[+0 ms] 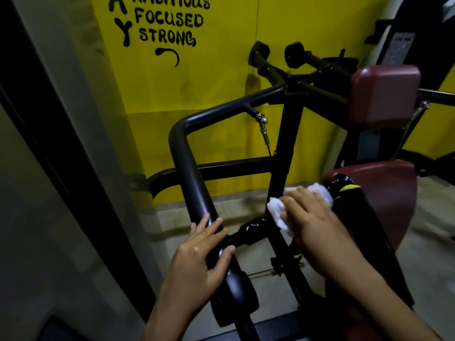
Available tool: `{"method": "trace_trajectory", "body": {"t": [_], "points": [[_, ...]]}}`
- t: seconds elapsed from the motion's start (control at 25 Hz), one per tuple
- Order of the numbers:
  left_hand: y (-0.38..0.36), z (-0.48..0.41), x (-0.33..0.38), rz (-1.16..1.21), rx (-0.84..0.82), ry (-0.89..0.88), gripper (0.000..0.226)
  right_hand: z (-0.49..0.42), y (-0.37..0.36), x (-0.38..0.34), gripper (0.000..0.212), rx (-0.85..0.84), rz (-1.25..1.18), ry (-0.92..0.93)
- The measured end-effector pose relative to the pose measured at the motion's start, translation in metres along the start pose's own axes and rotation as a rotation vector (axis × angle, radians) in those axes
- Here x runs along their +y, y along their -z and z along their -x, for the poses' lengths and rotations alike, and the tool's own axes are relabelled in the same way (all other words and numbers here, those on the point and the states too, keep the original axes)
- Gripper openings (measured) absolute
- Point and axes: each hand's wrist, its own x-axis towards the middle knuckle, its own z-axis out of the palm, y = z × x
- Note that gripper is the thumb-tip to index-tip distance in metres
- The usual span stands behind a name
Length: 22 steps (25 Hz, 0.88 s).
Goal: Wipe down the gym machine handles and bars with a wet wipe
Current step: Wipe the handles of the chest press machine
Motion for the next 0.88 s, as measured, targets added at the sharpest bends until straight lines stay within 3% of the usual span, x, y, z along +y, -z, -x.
{"method": "trace_trajectory", "body": {"t": [0.08, 0.24, 0.44, 0.56, 0.64, 0.8, 0.88], "points": [[-0.006, -0.009, 0.002, 0.005, -0.008, -0.016, 0.044, 0.003, -0.007, -0.012, 0.026, 0.032, 0.049, -0.058], [-0.016, -0.025, 0.000, 0.013, -0.029, -0.095, 0.045, 0.008, -0.016, -0.038, 0.030, -0.031, -0.036, 0.256], [-0.019, -0.027, -0.002, 0.034, 0.002, -0.077, 0.044, 0.006, -0.009, -0.014, 0.035, 0.119, 0.138, -0.125], [-0.022, -0.025, -0.003, 0.027, 0.032, -0.120, 0.038, 0.017, -0.022, -0.040, 0.044, 0.016, 0.019, 0.101], [-0.021, -0.025, -0.003, 0.071, 0.030, -0.118, 0.036, 0.011, -0.015, -0.030, 0.036, 0.025, 0.064, 0.192], [-0.022, -0.023, -0.003, 0.098, 0.023, -0.097, 0.039, 0.000, -0.001, -0.007, 0.048, 0.100, 0.211, -0.076], [-0.021, -0.023, -0.003, 0.106, 0.028, -0.097, 0.037, 0.004, -0.007, -0.024, 0.035, 0.052, 0.157, 0.013]]}}
